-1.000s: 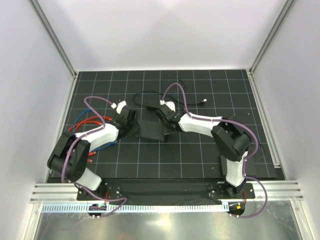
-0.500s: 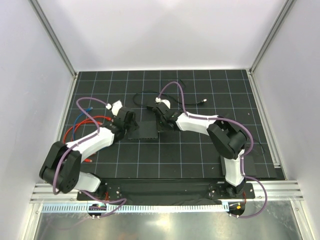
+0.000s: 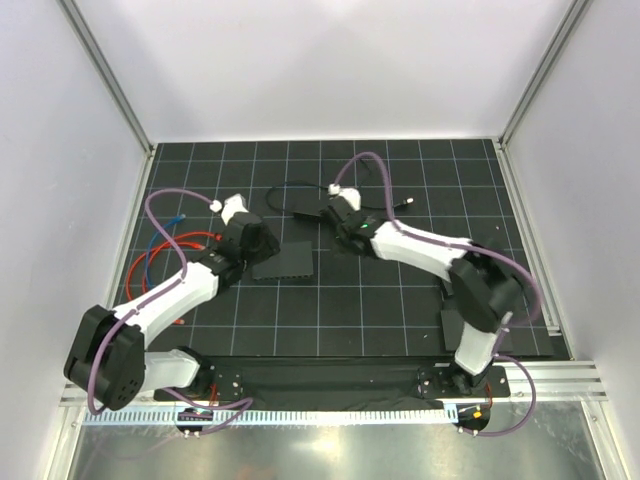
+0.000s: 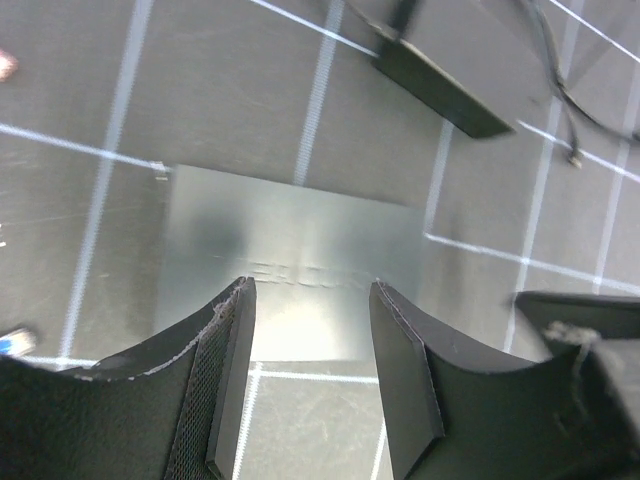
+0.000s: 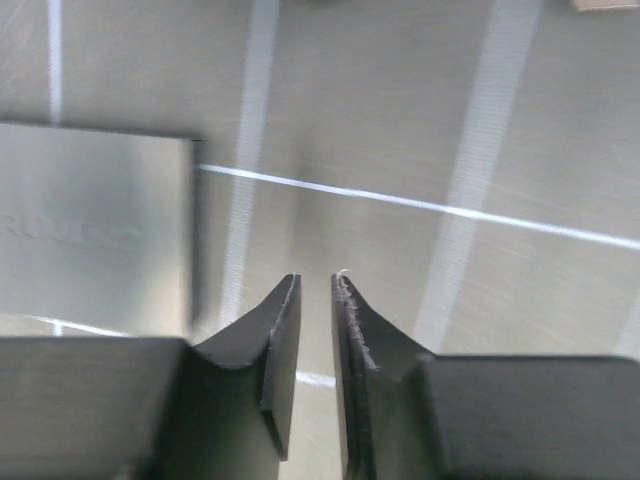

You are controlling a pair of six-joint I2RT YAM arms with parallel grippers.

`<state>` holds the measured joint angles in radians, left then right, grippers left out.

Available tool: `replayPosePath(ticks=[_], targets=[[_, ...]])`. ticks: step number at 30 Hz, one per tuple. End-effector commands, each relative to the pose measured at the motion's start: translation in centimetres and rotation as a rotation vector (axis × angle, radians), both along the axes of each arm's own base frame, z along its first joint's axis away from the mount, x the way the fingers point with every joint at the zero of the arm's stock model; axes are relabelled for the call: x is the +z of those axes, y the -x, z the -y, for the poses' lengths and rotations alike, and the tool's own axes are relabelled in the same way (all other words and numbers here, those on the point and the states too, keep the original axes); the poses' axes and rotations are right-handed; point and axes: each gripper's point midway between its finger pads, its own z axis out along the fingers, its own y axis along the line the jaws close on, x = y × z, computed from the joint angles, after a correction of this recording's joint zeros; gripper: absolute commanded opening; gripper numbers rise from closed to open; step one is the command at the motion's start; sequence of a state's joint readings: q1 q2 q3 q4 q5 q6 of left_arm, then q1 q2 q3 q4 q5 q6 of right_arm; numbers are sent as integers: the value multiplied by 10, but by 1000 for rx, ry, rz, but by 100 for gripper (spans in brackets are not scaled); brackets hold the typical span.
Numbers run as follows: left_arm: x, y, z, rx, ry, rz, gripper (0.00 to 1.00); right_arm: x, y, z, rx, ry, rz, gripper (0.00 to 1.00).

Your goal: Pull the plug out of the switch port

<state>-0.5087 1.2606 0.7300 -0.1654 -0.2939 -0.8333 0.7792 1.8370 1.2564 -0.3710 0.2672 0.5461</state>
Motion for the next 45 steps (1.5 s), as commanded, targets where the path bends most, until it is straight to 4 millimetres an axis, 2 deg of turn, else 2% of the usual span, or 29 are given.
replayPosePath(ticks=[1,2,3,4,6,7,8,9,10,11,12,13,14,15,16,17,18,19,21,25,30,32,36,40,45], targets=[[41,-6,35,-143,70,120,53,57,0,65,-119,77,99,27],[50,-8,44,-170,84,148,53,54,2,85,-159,101,85,30],[56,-8,51,-193,94,165,53,57,11,102,-181,124,61,39],[61,-5,65,-231,104,179,54,71,15,114,-207,100,73,41],[80,-12,88,-285,136,231,55,75,28,147,-260,114,33,49],[86,-13,99,-312,150,244,55,90,33,157,-282,85,54,51],[88,-17,117,-347,166,260,55,93,39,167,-300,90,51,55],[95,-22,141,-412,187,292,55,104,47,187,-345,99,59,59],[114,-26,147,-428,213,338,55,108,51,195,-362,105,59,61],[105,-27,165,-474,215,326,55,108,59,207,-384,129,37,66],[120,-32,183,-531,242,362,55,111,62,219,-417,133,30,68],[125,-33,198,-583,266,382,55,115,66,229,-446,138,33,69],[106,-36,214,-624,257,351,54,113,74,238,-463,160,6,71],[122,-41,228,-664,261,396,54,111,79,245,-478,171,-7,71],[122,-37,241,-728,273,401,53,106,84,258,-520,179,-30,71],[116,-37,249,-758,265,398,52,101,90,264,-530,193,-59,71],[102,-32,261,-799,254,381,51,96,94,270,-545,194,-82,71],[94,-29,265,-828,235,403,52,92,98,278,-578,191,-101,71],[73,-23,272,-853,227,379,52,77,108,282,-590,181,-147,70],[59,-10,284,-920,272,332,51,66,112,284,-619,172,-186,69],[56,-2,291,-980,268,319,51,43,116,266,-612,96,-304,67],[53,1,294,-984,270,312,51,36,118,266,-613,98,-322,67],[54,4,295,-995,275,309,51,29,112,278,-650,135,-308,66],[55,7,294,-999,271,314,51,20,107,274,-679,81,-320,65],[56,7,293,-996,269,317,51,21,108,286,-803,13,-296,64]])
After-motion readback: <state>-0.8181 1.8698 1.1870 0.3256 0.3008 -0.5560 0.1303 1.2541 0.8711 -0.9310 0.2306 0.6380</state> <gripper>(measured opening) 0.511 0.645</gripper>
